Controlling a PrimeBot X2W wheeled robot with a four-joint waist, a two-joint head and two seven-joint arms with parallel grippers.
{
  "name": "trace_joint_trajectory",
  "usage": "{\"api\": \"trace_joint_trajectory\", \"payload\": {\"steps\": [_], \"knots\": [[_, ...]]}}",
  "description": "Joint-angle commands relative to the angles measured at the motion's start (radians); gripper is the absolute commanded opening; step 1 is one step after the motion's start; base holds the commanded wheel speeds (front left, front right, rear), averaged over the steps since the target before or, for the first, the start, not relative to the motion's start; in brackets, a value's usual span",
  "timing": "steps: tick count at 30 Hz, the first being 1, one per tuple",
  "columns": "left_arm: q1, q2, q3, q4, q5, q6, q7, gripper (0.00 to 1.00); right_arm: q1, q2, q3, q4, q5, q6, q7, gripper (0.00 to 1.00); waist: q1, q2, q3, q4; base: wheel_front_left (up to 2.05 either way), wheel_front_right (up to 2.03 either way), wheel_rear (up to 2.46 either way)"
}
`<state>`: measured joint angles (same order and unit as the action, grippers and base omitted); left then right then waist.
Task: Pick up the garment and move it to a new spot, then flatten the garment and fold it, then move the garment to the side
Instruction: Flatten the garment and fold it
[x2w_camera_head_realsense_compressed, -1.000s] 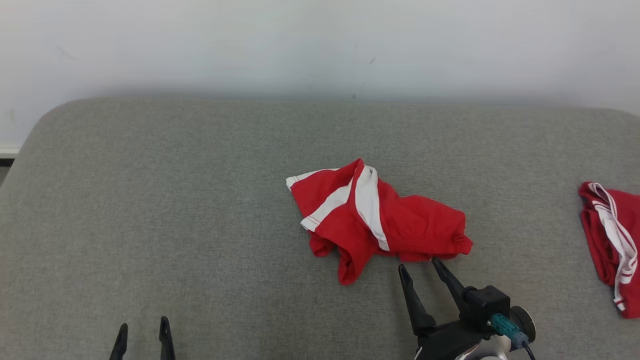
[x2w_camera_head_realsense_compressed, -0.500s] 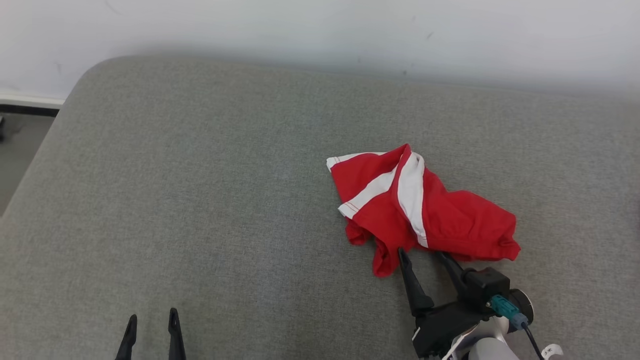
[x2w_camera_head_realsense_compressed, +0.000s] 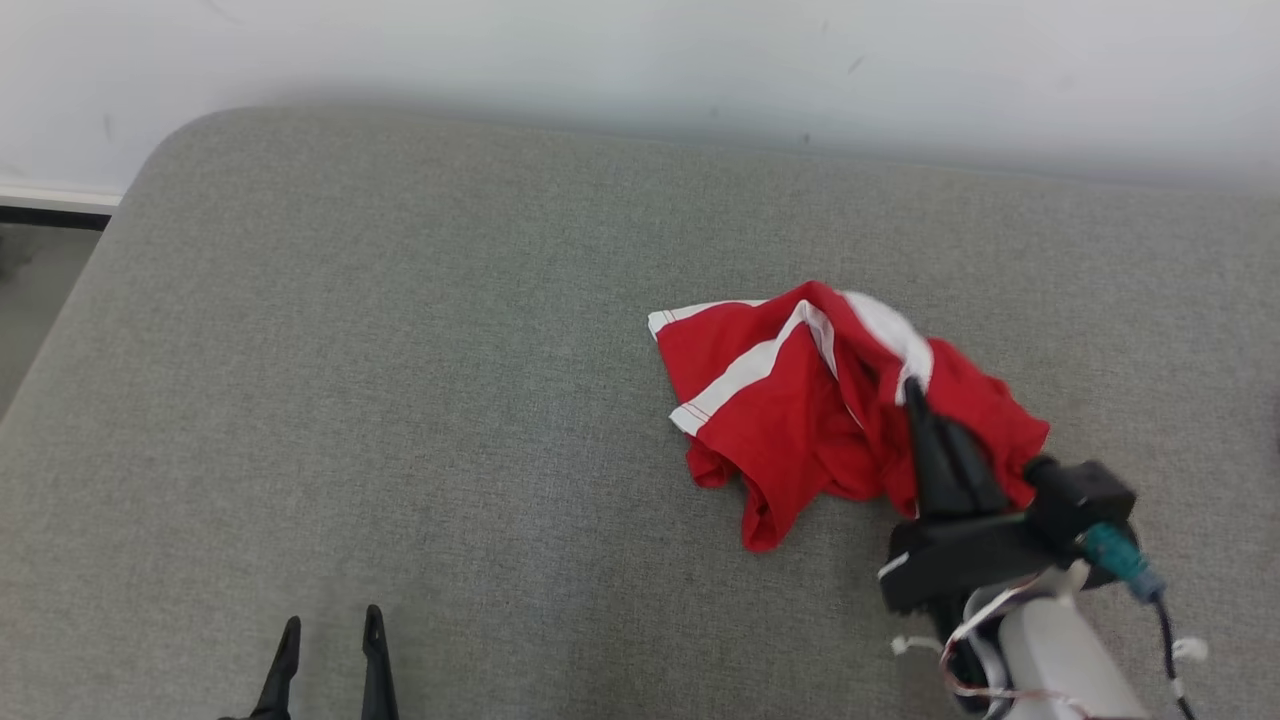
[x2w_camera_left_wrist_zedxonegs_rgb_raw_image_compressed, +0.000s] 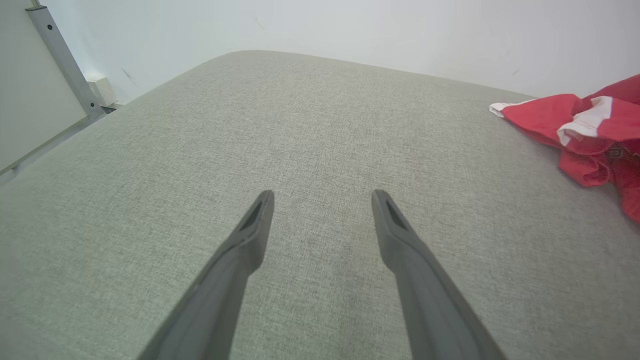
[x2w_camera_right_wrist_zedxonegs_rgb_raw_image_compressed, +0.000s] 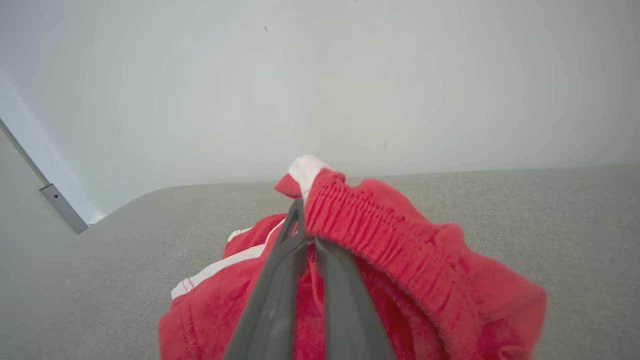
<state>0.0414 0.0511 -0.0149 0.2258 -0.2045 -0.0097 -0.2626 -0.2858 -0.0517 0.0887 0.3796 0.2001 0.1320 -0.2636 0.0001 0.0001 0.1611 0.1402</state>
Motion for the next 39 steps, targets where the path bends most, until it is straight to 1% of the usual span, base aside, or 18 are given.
{"api": "trace_joint_trajectory", "payload": {"steps": [1, 4, 5, 7, 8, 9, 10, 12, 17, 19, 21, 23, 24, 30, 32, 34, 39], "knots": [[-0.010, -0.001, -0.009, 0.002, -0.007, 0.000, -0.003, 1.00, -0.029, -0.008, -0.020, -0.007, 0.019, -0.003, 0.000, 0.00, -0.0001, -0.0001, 0.004, -0.002, 0.00, 0.00, 0.00], [-0.025, -0.001, -0.026, 0.001, -0.009, 0.002, -0.003, 1.00, -0.094, -0.041, -0.052, 0.012, 0.031, -0.003, 0.000, 0.00, -0.0001, -0.0001, 0.016, 0.004, 0.00, 0.00, 0.00], [-0.030, -0.001, -0.035, 0.001, -0.005, 0.002, -0.003, 1.00, -0.149, -0.082, -0.064, 0.053, 0.012, -0.003, 0.000, 0.00, -0.0001, -0.0001, 0.027, 0.012, 0.00, 0.00, 0.00], [-0.040, -0.001, -0.044, 0.005, 0.000, 0.003, -0.003, 1.00, -0.211, -0.119, -0.092, 0.103, -0.001, -0.003, -0.001, 0.00, -0.0001, -0.0001, 0.041, 0.023, 0.00, 0.00, 0.00], [-0.045, 0.000, -0.046, 0.006, 0.000, 0.004, -0.003, 1.00, -0.238, -0.133, -0.106, 0.141, -0.010, -0.003, 0.000, 0.35, -0.0001, -0.0001, 0.047, 0.030, 0.00, 0.00, 0.00], [-0.049, 0.000, -0.048, 0.006, 0.002, 0.005, -0.003, 1.00, -0.264, -0.143, -0.122, 0.180, -0.015, -0.003, -0.001, 0.60, -0.0001, -0.0001, 0.052, 0.036, 0.00, 0.00, 0.00], [-0.050, -0.001, -0.050, 0.005, 0.003, 0.007, -0.003, 1.00, -0.296, -0.162, -0.145, 0.216, -0.024, -0.003, 0.000, 1.00, -0.0001, -0.0001, 0.060, 0.046, 0.00, 0.00, 0.00], [-0.056, -0.001, -0.055, 0.006, 0.003, 0.008, -0.003, 1.00, -0.345, -0.190, -0.189, 0.294, -0.050, -0.003, -0.001, 1.00, -0.0001, -0.0001, 0.071, 0.062, 0.00, 0.00, 0.00], [-0.064, -0.001, -0.061, 0.004, -0.006, 0.009, -0.003, 1.00, -0.411, -0.240, -0.357, 0.435, -0.138, -0.003, -0.001, 1.00, -0.0001, -0.0001, 0.084, 0.083, 0.00, 0.00, 0.00], [-0.064, -0.001, -0.059, 0.002, -0.008, 0.012, -0.003, 1.00, -0.425, -0.244, -0.427, 0.461, -0.168, -0.003, -0.001, 1.00, -0.0001, -0.0001, 0.085, 0.083, 0.00, 0.00, 0.00], [-0.061, -0.001, -0.055, 0.000, -0.010, 0.016, -0.003, 1.00, -0.420, -0.240, -0.475, 0.479, -0.205, -0.003, -0.001, 1.00, -0.0001, -0.0001, 0.085, 0.076, 0.00, 0.00, 0.00], [-0.061, -0.001, -0.055, 0.000, -0.010, 0.016, -0.003, 1.00, -0.411, -0.238, -0.494, 0.500, -0.222, -0.003, 0.000, 1.00, -0.0001, -0.0001, 0.083, 0.070, 0.00, 0.00, 0.00], [-0.061, -0.001, -0.053, 0.001, -0.008, 0.016, -0.003, 1.00, -0.403, -0.228, -0.516, 0.531, -0.250, -0.003, -0.001, 1.00, -0.0001, -0.0001, 0.078, 0.057, 0.00, 0.00, 0.00], [-0.065, -0.001, -0.053, 0.001, -0.004, 0.009, -0.003, 1.00, -0.373, -0.192, -0.517, 0.597, -0.279, -0.003, 0.000, 1.00, -0.0001, -0.0001, 0.059, 0.019, 0.00, 0.00, 0.00], [-0.066, 0.000, -0.053, -0.002, 0.000, 0.006, -0.003, 1.00, -0.364, -0.177, -0.500, 0.587, -0.278, -0.003, -0.001, 1.00, -0.0001, -0.0001, 0.052, 0.006, 0.00, 0.00, 0.00], [-0.065, -0.001, -0.051, -0.003, 0.005, 0.003, -0.003, 1.00, -0.342, -0.152, -0.471, 0.553, -0.266, -0.003, -0.001, 1.00, -0.0001, -0.0001, 0.043, -0.006, 0.00, 0.00, 0.00], [-0.047, 0.000, -0.042, -0.004, 0.010, 0.000, -0.003, 1.00, -0.248, -0.101, -0.378, 0.381, -0.208, -0.003, -0.001, 1.00, -0.0001, -0.0001, 0.011, -0.046, 0.00, 0.00, 0.00]]}}
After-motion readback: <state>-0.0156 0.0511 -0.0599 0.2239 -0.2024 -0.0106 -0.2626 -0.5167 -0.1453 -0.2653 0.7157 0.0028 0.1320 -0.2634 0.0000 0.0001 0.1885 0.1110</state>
